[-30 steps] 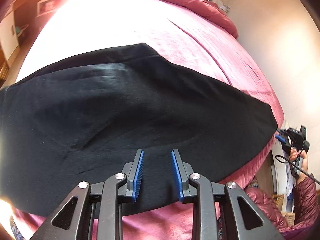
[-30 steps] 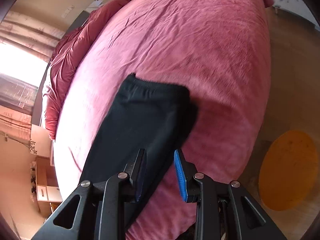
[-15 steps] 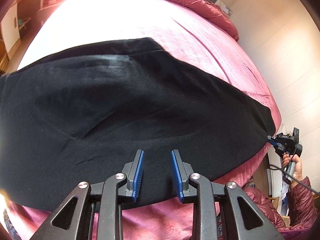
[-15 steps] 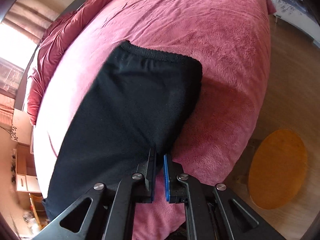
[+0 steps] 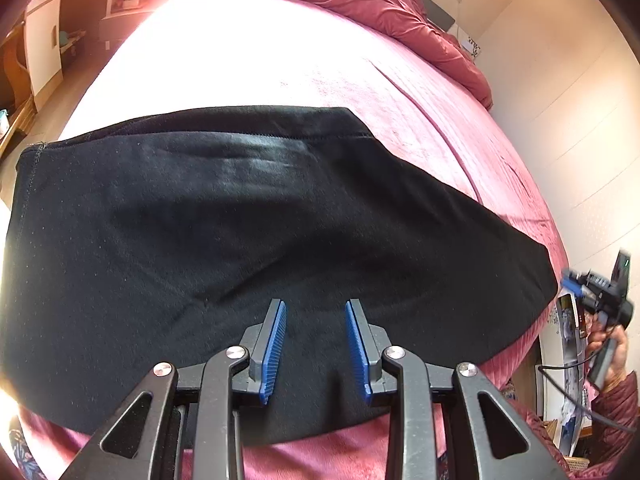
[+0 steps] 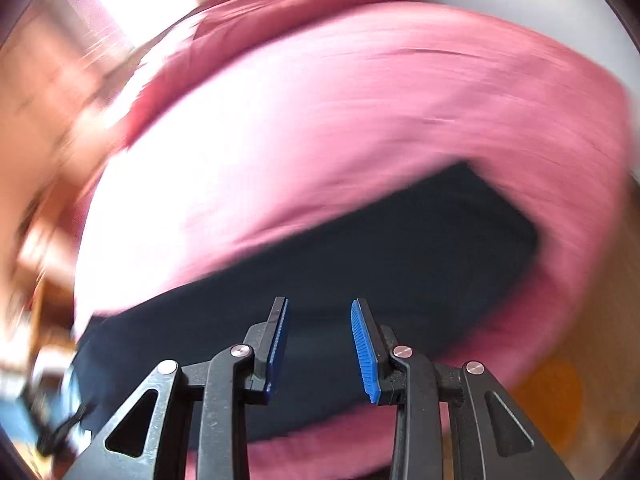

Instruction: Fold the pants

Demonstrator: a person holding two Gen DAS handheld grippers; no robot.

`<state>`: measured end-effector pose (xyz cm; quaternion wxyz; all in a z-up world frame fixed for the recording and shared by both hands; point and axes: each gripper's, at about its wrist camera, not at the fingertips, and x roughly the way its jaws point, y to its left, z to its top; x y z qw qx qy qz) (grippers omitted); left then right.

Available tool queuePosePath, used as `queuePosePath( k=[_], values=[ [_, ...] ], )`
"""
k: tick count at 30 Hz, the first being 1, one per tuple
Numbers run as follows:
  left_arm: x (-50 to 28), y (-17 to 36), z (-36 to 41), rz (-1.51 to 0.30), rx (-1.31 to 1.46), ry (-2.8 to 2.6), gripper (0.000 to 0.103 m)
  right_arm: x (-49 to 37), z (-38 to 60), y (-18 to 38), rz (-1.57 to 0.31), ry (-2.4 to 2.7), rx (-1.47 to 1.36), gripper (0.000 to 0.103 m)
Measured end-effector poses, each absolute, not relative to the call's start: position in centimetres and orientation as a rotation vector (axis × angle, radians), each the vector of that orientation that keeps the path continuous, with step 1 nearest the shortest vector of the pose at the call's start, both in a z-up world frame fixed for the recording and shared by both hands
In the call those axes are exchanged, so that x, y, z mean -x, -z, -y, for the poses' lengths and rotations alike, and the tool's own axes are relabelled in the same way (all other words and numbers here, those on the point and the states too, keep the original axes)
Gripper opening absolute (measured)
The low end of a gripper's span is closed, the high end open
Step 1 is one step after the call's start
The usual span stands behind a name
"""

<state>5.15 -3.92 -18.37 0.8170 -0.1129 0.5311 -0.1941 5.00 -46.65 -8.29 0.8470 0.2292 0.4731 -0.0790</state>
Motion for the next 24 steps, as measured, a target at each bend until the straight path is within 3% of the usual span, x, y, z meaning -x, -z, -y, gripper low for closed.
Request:
queuePosePath(
  k=[11,18,24],
  values=[
    [-5.5,18.8,3.4,-1.107,0.184,0.413,0.031,-21.0,21.9,13.1,-1.217,-0.578,-0.472,0.035],
    [-6.2,19.8,1.7,-1.123,0.233,0.408,0.031,-26.4,17.2,18.9,-1.375,-0.63,-0.429,0.039],
    [-6.5,20.6,0.7,-1.132,0.267,0.418,0.031,-27.4,15.8,19.2,-1.453,-0.781,-0.332,0.039]
  ],
)
